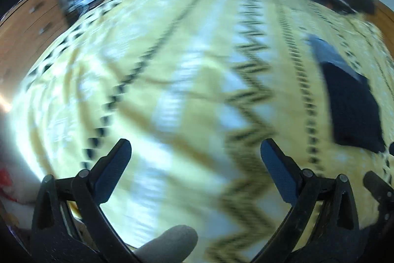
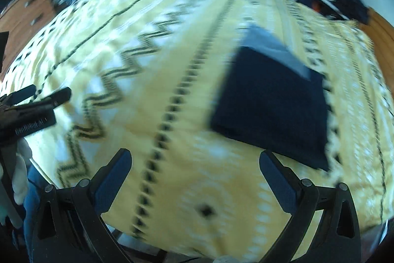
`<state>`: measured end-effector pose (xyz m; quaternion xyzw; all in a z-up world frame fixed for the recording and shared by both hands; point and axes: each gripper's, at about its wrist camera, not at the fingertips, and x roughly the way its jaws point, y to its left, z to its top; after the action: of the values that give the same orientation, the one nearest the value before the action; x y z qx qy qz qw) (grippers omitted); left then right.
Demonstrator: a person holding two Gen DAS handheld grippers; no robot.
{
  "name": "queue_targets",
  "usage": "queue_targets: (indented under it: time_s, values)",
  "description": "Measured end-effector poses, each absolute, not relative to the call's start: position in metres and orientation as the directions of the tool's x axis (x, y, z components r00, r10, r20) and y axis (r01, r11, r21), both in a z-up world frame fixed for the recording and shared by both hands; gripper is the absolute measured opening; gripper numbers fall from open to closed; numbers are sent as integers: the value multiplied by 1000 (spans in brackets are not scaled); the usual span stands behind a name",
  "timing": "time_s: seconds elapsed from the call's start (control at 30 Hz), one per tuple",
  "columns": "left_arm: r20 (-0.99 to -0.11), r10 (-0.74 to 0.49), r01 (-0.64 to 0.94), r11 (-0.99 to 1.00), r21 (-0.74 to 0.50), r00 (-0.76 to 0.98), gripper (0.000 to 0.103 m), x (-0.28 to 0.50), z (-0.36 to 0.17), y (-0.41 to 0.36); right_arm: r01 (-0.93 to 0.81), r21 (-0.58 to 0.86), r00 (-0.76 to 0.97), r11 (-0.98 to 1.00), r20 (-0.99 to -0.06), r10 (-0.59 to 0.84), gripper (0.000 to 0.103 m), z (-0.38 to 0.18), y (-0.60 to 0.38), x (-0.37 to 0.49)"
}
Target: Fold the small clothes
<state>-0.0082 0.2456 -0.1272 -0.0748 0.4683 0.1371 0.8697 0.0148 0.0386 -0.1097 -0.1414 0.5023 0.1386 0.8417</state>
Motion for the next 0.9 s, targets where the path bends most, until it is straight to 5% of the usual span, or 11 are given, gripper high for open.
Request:
queue_targets:
  time_s: [0.33,0.6,0.8,0.9]
  values:
    - [-785,418,-438,874,210,457,103,1,-134,461,-548,120,272,828,-910,312,103,-159,269,69]
    - [-777,371,-278,925,260,508,103,39,-155,523,-472,333,155,817,-880,448,103,-175,424,121]
    - [-834,200,-190,975,116,514,103,54,-179,560,-410,369,113,834,-887,448,103,-194,502,140]
    - [-802,210,-199,973,115,560,103,43,-189,557,-405,325,120,855,-908,402,103,-209,525,137]
